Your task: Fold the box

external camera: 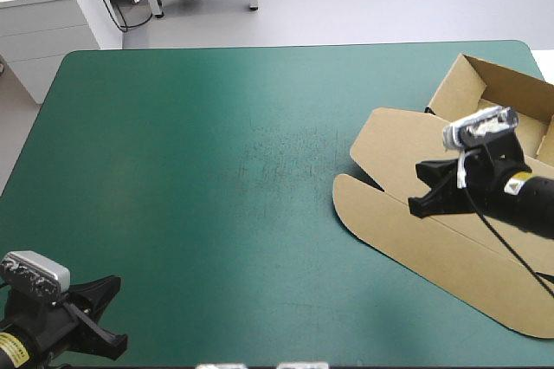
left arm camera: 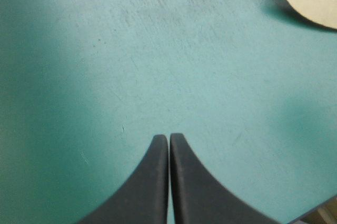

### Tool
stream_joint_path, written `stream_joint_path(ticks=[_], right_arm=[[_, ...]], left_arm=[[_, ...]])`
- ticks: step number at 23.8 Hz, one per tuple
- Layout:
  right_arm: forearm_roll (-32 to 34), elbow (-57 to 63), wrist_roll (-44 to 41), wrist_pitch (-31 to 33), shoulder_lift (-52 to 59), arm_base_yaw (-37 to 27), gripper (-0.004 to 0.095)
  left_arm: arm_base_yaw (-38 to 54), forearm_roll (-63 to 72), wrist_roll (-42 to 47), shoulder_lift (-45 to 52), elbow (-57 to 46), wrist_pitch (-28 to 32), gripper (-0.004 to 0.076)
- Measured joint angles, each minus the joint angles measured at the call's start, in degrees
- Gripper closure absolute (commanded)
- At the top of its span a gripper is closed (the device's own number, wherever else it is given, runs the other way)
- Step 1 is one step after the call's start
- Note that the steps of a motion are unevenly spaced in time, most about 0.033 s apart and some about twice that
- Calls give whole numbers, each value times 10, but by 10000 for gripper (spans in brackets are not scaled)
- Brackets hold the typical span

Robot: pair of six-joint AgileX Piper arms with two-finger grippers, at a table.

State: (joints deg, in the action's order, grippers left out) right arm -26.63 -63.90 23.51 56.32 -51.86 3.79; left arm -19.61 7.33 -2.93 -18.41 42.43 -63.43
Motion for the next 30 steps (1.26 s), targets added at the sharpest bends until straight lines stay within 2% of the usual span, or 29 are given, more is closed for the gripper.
stream_joint_path(ticks=[6, 11, 15, 23, 30], right_arm=[[0, 168, 5, -93, 135, 1, 908], [0, 285, 6, -131, 242, 1, 908], [0, 359, 13, -166, 350, 1, 908], [-2, 411, 13, -184, 506, 1, 908], [14, 421, -1, -182, 526, 1, 908]], left_arm=[[0, 0, -1, 80, -56, 47, 732], [0, 0, -4, 136, -115, 79, 732], [0, 0, -40, 158, -142, 96, 732], [0, 0, -49, 168, -155, 109, 732], [0, 0, -49, 168, -175, 153, 732]])
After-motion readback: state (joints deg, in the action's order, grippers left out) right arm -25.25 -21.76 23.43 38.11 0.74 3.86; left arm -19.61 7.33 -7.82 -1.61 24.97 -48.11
